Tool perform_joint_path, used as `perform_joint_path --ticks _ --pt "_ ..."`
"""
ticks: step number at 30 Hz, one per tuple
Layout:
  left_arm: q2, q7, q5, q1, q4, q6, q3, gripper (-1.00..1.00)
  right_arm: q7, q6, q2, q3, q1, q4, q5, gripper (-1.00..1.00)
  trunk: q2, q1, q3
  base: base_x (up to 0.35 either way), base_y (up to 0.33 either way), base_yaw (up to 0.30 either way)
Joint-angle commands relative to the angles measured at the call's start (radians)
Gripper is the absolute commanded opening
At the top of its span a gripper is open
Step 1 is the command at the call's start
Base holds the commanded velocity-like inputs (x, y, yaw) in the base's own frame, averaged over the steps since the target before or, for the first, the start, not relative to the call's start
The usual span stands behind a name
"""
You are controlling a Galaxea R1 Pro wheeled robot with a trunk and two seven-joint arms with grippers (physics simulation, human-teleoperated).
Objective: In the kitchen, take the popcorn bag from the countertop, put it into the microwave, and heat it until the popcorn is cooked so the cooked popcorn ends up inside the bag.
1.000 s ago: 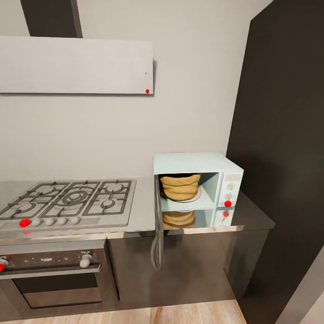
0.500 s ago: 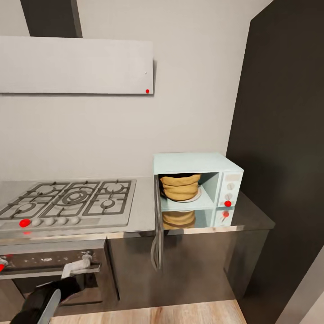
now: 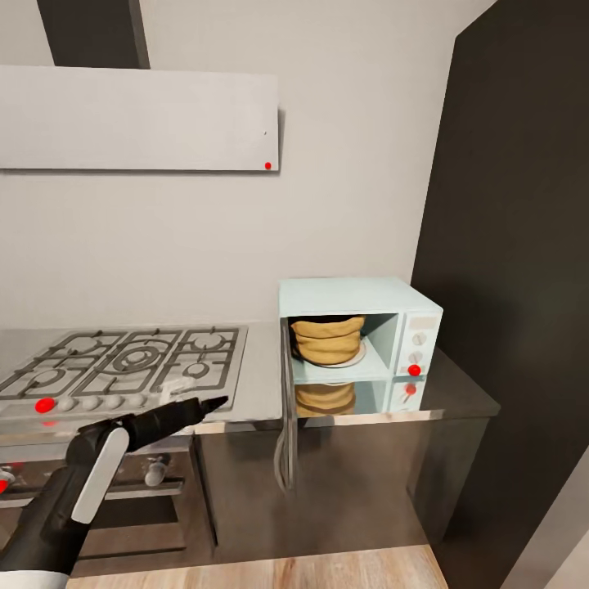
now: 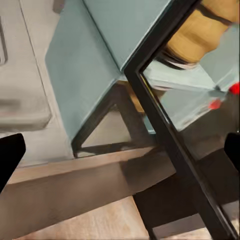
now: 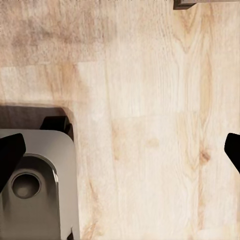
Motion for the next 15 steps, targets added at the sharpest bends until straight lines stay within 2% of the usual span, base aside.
perform_joint_path --ticks 1,2,4,6,8,10,12,13,15 --pt "0.000 -0.013 -0.012 -0.001 0.001 -0.009 -0.023 1.00 0.002 -0.004 -0.001 -0.009 -0.001 0.003 0.008 1.00 -0.001 0.000 -0.001 0.000 0.000 0.000" --pt "-0.001 -0.018 -0.034 -0.001 0.003 -0.034 -0.066 1.00 0.002 -0.004 -0.001 -0.009 -0.001 0.003 0.008 1.00 -0.001 0.000 -0.001 0.000 0.000 0.000" --pt "-0.004 -0.022 -0.090 -0.001 0.016 -0.106 -0.183 1.00 0.002 -0.004 0.000 -0.010 -0.001 0.003 0.008 1.00 -0.001 0.000 -0.001 0.000 0.000 0.000" --pt "-0.010 -0.023 -0.122 -0.001 0.059 -0.170 -0.276 1.00 0.002 -0.004 0.000 -0.010 -0.001 0.003 0.008 1.00 -0.001 0.000 -0.001 0.000 0.000 0.000" --pt "-0.025 -0.023 -0.127 -0.001 0.110 -0.212 -0.292 1.00 0.002 -0.004 0.002 -0.010 -0.001 0.003 0.008 1.00 -0.001 0.000 -0.001 0.000 0.000 0.000" --pt "-0.056 -0.024 -0.131 -0.001 0.175 -0.305 -0.298 1.00 0.002 -0.004 0.004 -0.010 -0.001 0.003 0.009 1.00 -0.001 0.000 -0.001 0.000 0.000 0.000" --pt "-0.089 -0.024 -0.133 -0.001 0.193 -0.343 -0.300 1.00 0.002 -0.004 0.004 -0.010 -0.001 0.003 0.011 1.00 -0.001 0.000 -0.001 0.000 0.000 0.000" --pt "-0.118 -0.023 -0.155 -0.001 0.195 -0.351 -0.302 1.00 0.002 -0.004 0.004 -0.010 -0.001 0.003 0.012 1.00 -0.001 0.000 -0.001 0.000 0.000 0.000" --pt "-0.143 -0.024 -0.229 -0.001 0.197 -0.357 -0.302 1.00 0.002 -0.017 0.004 -0.010 -0.001 0.003 0.009 1.00 -0.001 0.000 -0.001 0.000 0.000 0.000"
